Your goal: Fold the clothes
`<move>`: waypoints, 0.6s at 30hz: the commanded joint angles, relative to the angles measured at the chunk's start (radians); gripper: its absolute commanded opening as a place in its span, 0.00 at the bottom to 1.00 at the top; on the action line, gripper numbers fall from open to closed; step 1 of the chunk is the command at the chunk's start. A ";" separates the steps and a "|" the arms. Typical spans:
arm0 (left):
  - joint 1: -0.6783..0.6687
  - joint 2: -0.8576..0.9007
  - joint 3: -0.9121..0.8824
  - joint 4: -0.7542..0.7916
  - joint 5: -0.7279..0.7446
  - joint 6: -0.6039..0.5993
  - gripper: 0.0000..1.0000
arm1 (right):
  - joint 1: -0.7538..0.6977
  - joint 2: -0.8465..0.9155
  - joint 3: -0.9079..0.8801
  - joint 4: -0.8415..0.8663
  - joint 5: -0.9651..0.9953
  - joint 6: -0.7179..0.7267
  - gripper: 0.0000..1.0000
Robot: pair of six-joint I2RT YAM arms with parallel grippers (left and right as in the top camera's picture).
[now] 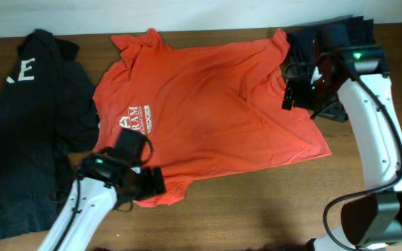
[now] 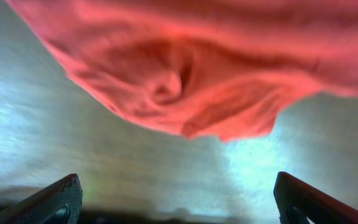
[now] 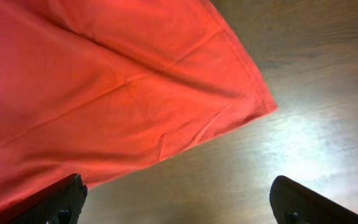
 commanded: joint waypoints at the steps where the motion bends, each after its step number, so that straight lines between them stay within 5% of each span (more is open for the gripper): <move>1: -0.085 -0.005 -0.048 0.007 0.033 -0.087 0.98 | -0.004 -0.014 -0.051 0.041 -0.010 0.015 0.99; 8: -0.160 0.002 -0.161 0.114 0.044 -0.106 0.85 | -0.003 -0.013 -0.066 0.055 -0.017 0.012 0.99; 18: -0.160 0.102 -0.245 0.319 -0.014 -0.063 0.82 | -0.003 -0.013 -0.066 0.047 -0.017 0.007 0.99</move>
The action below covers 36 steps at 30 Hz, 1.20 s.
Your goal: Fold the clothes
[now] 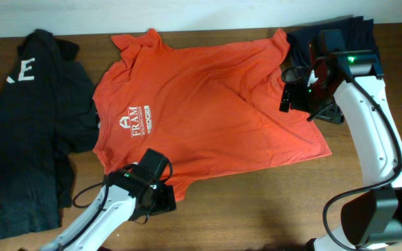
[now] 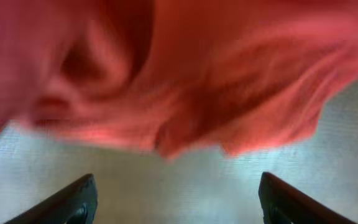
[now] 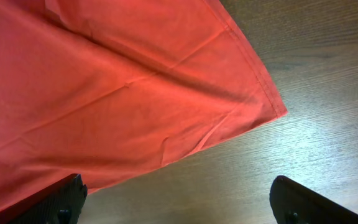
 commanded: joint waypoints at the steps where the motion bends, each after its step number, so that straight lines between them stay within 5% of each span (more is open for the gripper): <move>1: -0.004 0.075 -0.006 0.093 -0.056 0.066 0.79 | -0.003 -0.013 -0.006 -0.005 -0.005 0.005 0.99; 6: -0.004 0.151 -0.005 0.169 -0.054 0.074 0.74 | -0.003 -0.013 -0.006 -0.005 -0.005 0.005 0.99; 9: -0.004 0.185 -0.005 0.195 -0.049 0.073 0.62 | -0.003 -0.013 -0.006 -0.004 -0.005 0.005 0.99; 11: -0.004 0.205 -0.005 0.200 -0.044 0.072 0.32 | -0.003 -0.013 -0.006 -0.004 -0.005 0.005 0.99; 15: -0.003 0.220 -0.005 0.201 -0.021 0.073 0.01 | -0.003 -0.013 -0.006 -0.004 -0.005 0.005 0.99; 25: 0.161 0.218 0.226 -0.046 -0.118 0.074 0.01 | -0.020 -0.013 -0.013 -0.053 -0.005 0.006 0.99; 36: 0.444 0.218 0.312 -0.003 -0.107 0.187 0.01 | -0.080 -0.013 -0.189 -0.057 -0.077 0.000 0.99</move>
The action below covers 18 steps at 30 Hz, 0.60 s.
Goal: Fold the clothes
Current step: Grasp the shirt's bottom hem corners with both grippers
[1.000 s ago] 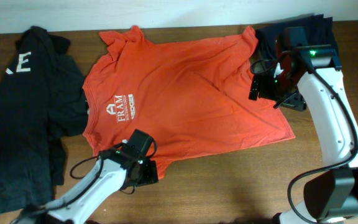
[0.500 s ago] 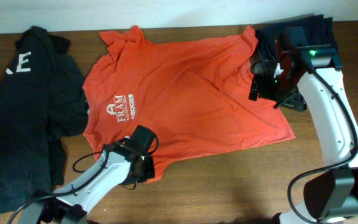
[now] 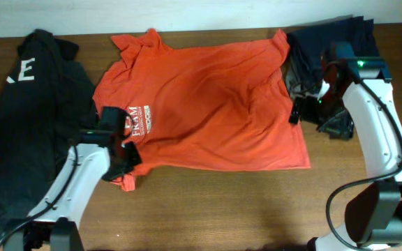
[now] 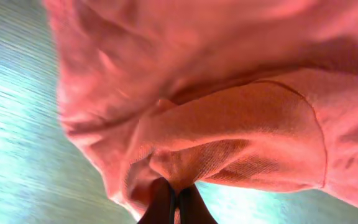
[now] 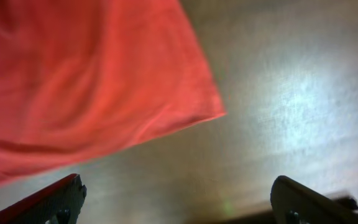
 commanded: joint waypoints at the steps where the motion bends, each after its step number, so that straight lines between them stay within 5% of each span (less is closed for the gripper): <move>1: 0.048 -0.001 0.010 0.027 -0.007 0.053 0.01 | 0.012 -0.012 -0.095 0.017 -0.036 0.001 0.99; 6: 0.055 -0.001 0.010 0.072 -0.007 0.068 0.01 | 0.020 -0.012 -0.239 0.087 -0.093 -0.001 0.90; 12: 0.055 0.000 0.010 0.096 -0.007 0.068 0.01 | 0.023 -0.012 -0.386 0.215 -0.092 -0.002 0.67; 18: 0.055 0.000 0.010 0.109 -0.007 0.068 0.01 | 0.023 -0.012 -0.492 0.352 0.010 -0.002 0.66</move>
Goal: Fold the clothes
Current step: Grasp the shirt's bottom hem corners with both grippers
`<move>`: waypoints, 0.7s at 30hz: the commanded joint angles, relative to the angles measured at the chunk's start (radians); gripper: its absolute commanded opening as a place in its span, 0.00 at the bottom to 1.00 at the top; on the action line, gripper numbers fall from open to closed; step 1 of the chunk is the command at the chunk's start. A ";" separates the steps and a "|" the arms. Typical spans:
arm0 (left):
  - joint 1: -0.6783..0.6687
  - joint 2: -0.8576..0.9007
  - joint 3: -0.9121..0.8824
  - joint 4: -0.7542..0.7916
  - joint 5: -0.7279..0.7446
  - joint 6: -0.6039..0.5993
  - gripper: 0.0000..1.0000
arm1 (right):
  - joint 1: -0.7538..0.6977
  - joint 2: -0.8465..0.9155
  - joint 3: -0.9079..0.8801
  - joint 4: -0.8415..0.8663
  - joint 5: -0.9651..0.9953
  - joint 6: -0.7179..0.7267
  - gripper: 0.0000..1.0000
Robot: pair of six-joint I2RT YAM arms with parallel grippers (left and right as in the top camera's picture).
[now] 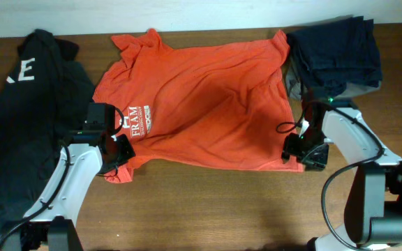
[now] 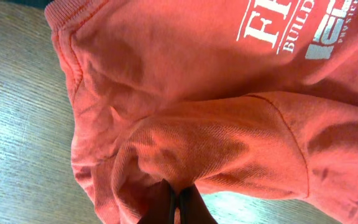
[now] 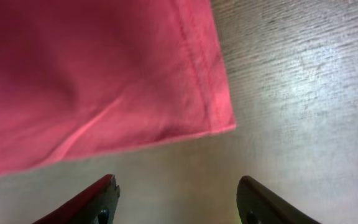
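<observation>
An orange T-shirt [image 1: 201, 97] with white lettering lies spread on the wooden table [image 1: 222, 209]. My left gripper [image 1: 114, 159] is at the shirt's lower left corner. In the left wrist view this gripper [image 2: 179, 208] is shut on a bunched fold of orange fabric [image 2: 216, 143]. My right gripper [image 1: 297, 155] is low over the shirt's lower right corner. In the right wrist view it [image 3: 182, 205] is open, nothing between its fingers, just short of the hemmed corner [image 3: 219, 118].
A black garment [image 1: 19, 139] with white lettering covers the table's left side, beside my left arm. A pile of dark navy clothes [image 1: 337, 52] sits at the back right, touching the orange shirt's right sleeve.
My right gripper has moved from beside the shirt's right edge down to its lower right corner, still open. My left gripper, still shut on the fabric, has shifted slightly left.
First my left gripper was open at the crumpled lower hem, and the right one open over the shirt's right side. Then the left was shut on the fabric further left, the hem lying straighter. Now the right is at the lower right corner.
</observation>
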 commanded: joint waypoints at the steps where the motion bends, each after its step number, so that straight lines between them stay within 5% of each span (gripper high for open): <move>1: 0.006 0.000 0.010 0.010 -0.008 0.018 0.01 | 0.006 -0.012 -0.048 0.050 0.075 0.002 0.65; 21: 0.008 0.000 0.010 0.021 -0.019 0.025 0.01 | 0.005 -0.011 -0.136 0.224 0.077 0.002 0.55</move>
